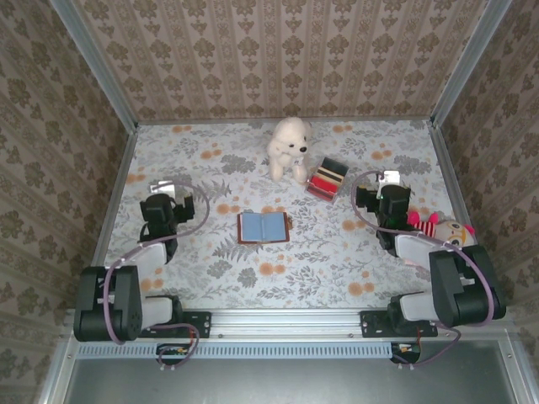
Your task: Take the credit cards out of the card holder
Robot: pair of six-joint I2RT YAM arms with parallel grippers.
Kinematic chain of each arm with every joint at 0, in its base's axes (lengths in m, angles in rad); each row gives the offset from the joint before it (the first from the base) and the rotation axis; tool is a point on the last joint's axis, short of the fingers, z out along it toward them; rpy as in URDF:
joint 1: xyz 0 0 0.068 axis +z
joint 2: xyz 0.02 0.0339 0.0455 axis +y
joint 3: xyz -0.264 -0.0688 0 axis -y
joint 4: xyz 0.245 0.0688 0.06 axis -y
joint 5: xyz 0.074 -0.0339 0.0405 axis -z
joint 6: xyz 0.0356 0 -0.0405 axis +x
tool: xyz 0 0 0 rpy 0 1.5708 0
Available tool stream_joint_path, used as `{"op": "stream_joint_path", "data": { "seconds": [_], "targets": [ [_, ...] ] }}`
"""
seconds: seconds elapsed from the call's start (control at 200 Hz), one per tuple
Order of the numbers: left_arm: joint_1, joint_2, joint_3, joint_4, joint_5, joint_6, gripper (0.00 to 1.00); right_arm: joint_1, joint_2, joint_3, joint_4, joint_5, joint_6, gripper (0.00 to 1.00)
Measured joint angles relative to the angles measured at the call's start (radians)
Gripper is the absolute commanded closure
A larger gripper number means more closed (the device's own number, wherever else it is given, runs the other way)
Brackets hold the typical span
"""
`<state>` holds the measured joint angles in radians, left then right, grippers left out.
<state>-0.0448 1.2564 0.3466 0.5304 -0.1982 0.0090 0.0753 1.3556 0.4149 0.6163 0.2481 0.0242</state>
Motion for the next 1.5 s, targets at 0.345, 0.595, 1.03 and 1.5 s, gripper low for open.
{"op": "stream_joint_path", "data": {
  "seconds": [0.345,0.595,1.03,1.5],
  "targets": [
    [0.014,0.063,-0.012,0.161,0.142,0.053,0.0,-0.028,0.16,-0.034,0.212,-0.122,-0.003,0.0],
    [0.015,0.203,-0.011,0.309,0.193,0.054,0.0,-0.037,0.166,-0.034,0.253,-0.134,-0.003,0.0],
    [0.014,0.28,0.04,0.322,0.198,0.056,0.0,-0.042,0.166,-0.032,0.249,-0.133,0.002,0.0],
    [0.015,0.28,0.041,0.319,0.192,0.056,0.0,-0.043,0.166,-0.032,0.249,-0.133,0.002,0.0]
  ]
}}
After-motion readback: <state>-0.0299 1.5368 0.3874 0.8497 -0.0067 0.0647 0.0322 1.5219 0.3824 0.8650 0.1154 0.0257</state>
